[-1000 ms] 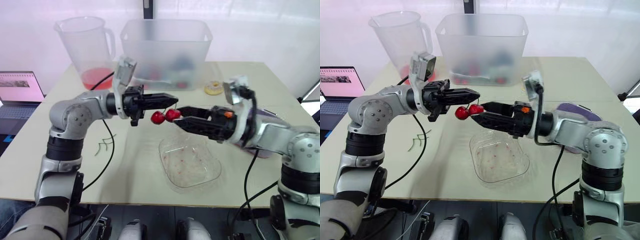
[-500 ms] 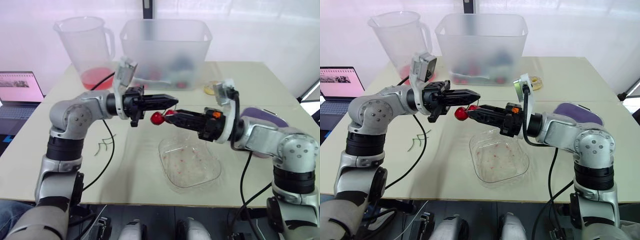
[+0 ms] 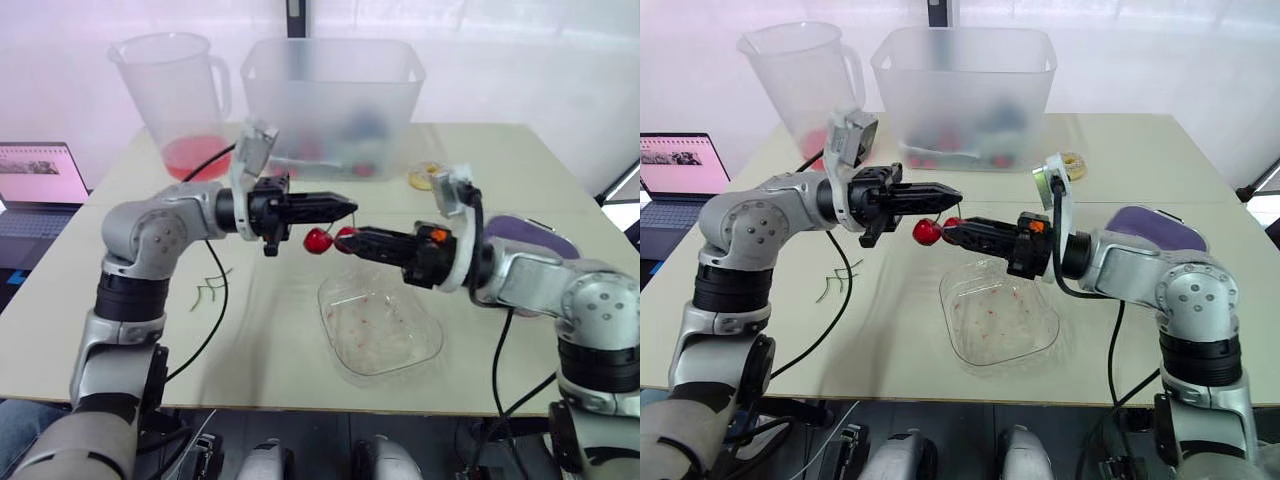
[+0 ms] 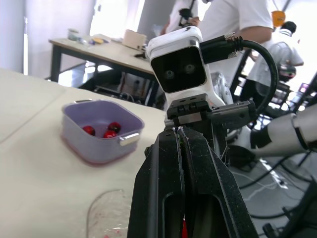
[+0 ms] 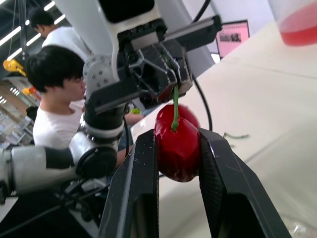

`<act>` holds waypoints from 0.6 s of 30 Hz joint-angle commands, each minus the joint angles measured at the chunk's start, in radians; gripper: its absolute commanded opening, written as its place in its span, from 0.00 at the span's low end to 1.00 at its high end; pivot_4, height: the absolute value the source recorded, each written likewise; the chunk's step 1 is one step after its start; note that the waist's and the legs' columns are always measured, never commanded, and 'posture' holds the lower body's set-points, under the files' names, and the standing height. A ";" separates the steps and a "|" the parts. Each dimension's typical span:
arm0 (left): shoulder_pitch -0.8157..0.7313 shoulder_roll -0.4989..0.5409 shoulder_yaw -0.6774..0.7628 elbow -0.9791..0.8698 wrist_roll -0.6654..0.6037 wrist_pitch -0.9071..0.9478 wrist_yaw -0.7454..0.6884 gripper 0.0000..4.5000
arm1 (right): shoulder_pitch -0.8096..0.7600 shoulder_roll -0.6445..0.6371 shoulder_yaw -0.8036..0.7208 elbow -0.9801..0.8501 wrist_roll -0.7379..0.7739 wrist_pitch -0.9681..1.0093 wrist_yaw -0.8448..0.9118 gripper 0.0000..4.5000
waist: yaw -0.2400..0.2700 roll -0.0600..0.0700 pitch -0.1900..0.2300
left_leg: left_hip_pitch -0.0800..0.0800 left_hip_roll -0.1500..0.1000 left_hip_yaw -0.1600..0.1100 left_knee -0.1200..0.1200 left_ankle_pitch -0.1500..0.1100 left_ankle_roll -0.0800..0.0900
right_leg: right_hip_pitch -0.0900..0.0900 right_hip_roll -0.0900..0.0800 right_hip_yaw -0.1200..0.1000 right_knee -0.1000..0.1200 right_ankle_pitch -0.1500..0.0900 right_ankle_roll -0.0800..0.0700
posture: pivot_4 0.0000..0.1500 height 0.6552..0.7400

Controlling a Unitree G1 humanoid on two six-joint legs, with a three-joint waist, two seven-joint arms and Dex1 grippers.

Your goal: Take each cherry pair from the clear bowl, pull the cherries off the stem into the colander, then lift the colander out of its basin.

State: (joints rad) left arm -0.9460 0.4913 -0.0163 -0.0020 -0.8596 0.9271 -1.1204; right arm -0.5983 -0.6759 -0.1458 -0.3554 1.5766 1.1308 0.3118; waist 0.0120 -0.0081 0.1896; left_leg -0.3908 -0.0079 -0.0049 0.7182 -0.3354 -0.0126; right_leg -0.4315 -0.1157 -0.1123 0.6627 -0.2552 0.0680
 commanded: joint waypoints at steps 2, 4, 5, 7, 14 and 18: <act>-0.012 0.013 0.032 -0.023 -0.007 -0.016 -0.008 0.00 | 0.053 -0.092 0.038 -0.103 0.059 0.065 0.047 0.15 | 0.000 0.000 0.000 | 0.000 0.000 0.000 0.000 0.000 0.000 | 0.000 0.000 0.000 0.000 0.000 0.000 | 1.00 0.39; -0.006 0.015 0.028 -0.029 -0.010 -0.010 -0.012 0.00 | 0.070 -0.120 0.051 -0.109 0.068 0.067 0.037 0.15 | -0.002 0.000 0.000 | 0.000 0.001 0.000 0.000 0.000 0.000 | 0.000 0.001 0.000 0.000 0.000 0.000 | 1.00 0.39; -0.003 0.015 0.027 -0.034 -0.014 -0.006 -0.013 0.00 | 0.077 -0.137 0.057 -0.114 0.067 0.074 0.040 0.15 | -0.001 0.000 0.000 | 0.000 0.001 0.000 0.000 0.000 0.000 | 0.000 0.001 0.000 0.000 0.000 0.000 | 1.00 0.39; -0.001 0.012 0.027 -0.040 -0.019 -0.001 -0.013 0.00 | 0.083 -0.164 0.059 -0.117 0.054 0.078 0.052 0.15 | 0.000 0.000 0.000 | 0.000 0.000 0.000 0.000 0.000 0.001 | 0.000 0.000 0.000 0.000 0.000 0.000 | 1.00 0.39; 0.005 0.004 0.043 -0.037 -0.010 -0.015 0.011 0.00 | 0.076 -0.319 -0.086 0.033 -0.179 -0.019 0.159 0.15 | 0.003 -0.001 0.000 | 0.000 -0.001 0.000 0.001 -0.001 0.001 | 0.000 -0.001 0.000 -0.001 0.000 0.000 | 1.00 0.39; 0.015 0.003 0.061 -0.029 0.002 -0.037 0.038 0.00 | 0.071 -0.537 -0.075 0.317 -0.579 -0.205 0.224 0.15 | 0.006 0.000 0.000 | 0.000 -0.002 0.000 0.002 -0.004 0.008 | 0.001 -0.002 0.000 -0.001 0.000 0.000 | 1.00 0.39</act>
State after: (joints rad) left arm -0.9287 0.4914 0.0164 -0.0153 -0.8584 0.9103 -1.0897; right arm -0.5181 -1.1787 -0.1994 -0.0945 1.1254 0.9985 0.5060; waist 0.0183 -0.0085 0.1900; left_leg -0.3911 -0.0101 -0.0042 0.7194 -0.3396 -0.0051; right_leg -0.4301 -0.1177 -0.1123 0.6612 -0.2553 0.0681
